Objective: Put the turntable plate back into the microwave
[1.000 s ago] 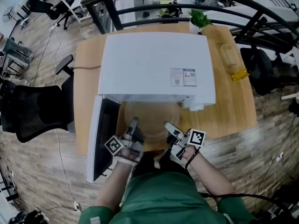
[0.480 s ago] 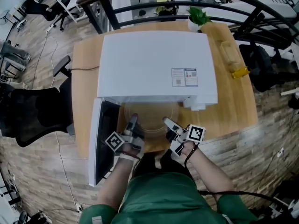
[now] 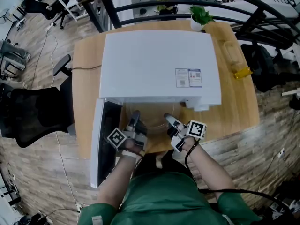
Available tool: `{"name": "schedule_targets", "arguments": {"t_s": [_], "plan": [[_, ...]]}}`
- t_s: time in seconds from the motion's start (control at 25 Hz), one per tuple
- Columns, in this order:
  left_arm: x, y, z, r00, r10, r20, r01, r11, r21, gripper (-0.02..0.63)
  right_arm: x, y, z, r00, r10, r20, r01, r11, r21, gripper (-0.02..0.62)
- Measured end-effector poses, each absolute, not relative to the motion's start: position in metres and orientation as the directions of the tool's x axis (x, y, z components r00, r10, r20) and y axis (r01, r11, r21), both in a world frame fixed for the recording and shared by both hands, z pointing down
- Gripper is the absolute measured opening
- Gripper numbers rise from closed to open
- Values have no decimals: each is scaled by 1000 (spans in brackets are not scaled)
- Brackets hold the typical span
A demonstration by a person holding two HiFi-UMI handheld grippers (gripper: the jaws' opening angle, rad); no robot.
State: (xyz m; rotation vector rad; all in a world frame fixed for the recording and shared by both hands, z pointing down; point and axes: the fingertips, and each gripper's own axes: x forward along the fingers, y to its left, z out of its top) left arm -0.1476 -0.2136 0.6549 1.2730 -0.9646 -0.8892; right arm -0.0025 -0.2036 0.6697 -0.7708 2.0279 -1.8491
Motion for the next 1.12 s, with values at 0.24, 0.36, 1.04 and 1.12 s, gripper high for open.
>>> {"name": "schedule_targets", "arguments": {"t_s": [0.24,0.36,1.04,1.12], "plan": [[-151,-224,660,316,-943,105,37,123,992,37,-3,-212,679,-792,-576,202,-246,-1,-969,79],[-152,-228,664,297,-947,120,45,139,989,37,-6,-214,680,-791,-578,201,-245,-1,-970,126],[-157,-251,677,291,-944,157,-12,160,987,38,-53,-154,680,-824,-489,285,-274,-96,-957,56],[-156,-253,677,303,-939,165,-29,164,986,40,-55,-163,675,-829,-511,229,-229,-63,-971,46]]}}
